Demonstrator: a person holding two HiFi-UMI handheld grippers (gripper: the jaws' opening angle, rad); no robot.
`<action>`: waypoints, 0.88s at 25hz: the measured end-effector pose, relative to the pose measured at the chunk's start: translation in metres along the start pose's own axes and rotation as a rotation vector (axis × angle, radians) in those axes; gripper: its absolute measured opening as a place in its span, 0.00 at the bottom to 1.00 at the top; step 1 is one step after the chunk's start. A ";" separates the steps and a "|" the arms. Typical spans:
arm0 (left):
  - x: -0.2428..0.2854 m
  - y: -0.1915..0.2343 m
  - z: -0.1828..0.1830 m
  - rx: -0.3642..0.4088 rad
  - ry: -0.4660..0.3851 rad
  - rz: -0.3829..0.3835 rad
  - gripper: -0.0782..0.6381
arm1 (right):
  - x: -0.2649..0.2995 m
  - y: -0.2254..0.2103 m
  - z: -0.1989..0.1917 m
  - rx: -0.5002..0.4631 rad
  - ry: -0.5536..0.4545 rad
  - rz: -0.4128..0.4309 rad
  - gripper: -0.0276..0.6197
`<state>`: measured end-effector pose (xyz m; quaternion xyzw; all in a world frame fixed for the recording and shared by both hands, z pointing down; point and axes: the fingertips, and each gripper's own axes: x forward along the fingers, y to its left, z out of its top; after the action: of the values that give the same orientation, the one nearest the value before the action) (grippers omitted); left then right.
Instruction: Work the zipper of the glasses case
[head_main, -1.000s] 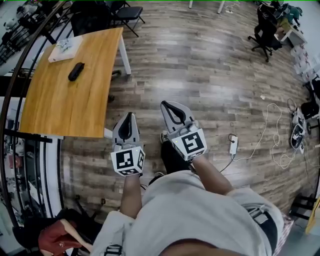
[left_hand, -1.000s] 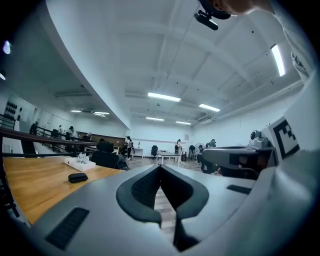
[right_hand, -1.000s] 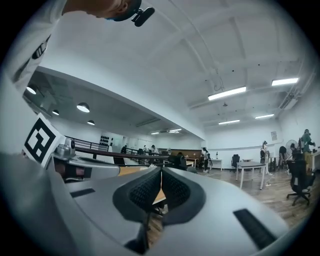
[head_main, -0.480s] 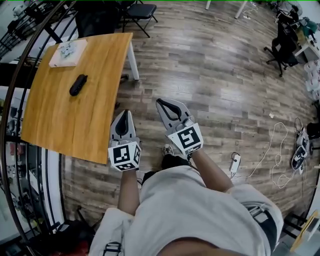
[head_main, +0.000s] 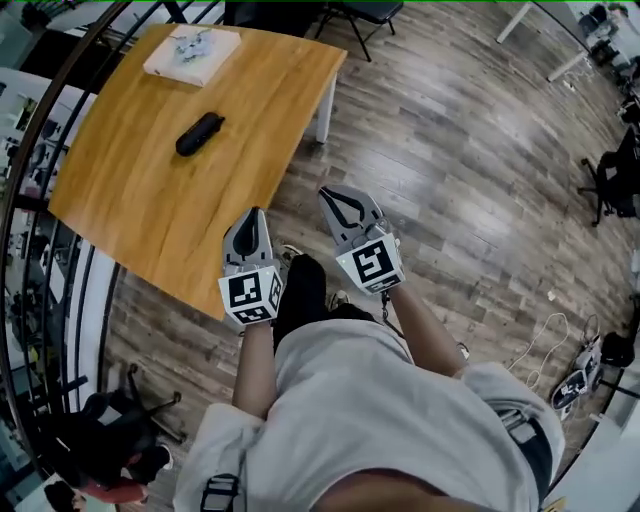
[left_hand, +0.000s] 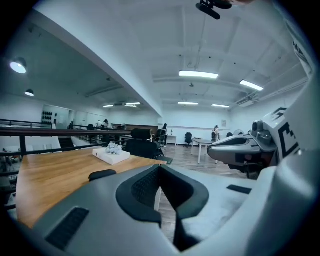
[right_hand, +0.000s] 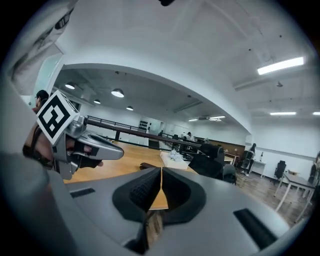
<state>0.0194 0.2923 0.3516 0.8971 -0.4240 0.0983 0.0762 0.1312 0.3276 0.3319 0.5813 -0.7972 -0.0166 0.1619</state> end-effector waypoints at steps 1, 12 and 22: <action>0.007 0.012 -0.003 -0.010 0.005 0.021 0.14 | 0.016 0.001 -0.001 -0.025 0.011 0.026 0.08; 0.080 0.133 -0.043 -0.093 0.094 0.181 0.14 | 0.187 0.026 -0.015 -0.218 0.116 0.268 0.09; 0.101 0.208 -0.084 -0.173 0.180 0.263 0.14 | 0.289 0.063 -0.035 -0.407 0.193 0.400 0.09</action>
<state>-0.0889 0.1047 0.4687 0.8116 -0.5358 0.1505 0.1774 0.0046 0.0847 0.4478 0.3671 -0.8573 -0.0884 0.3501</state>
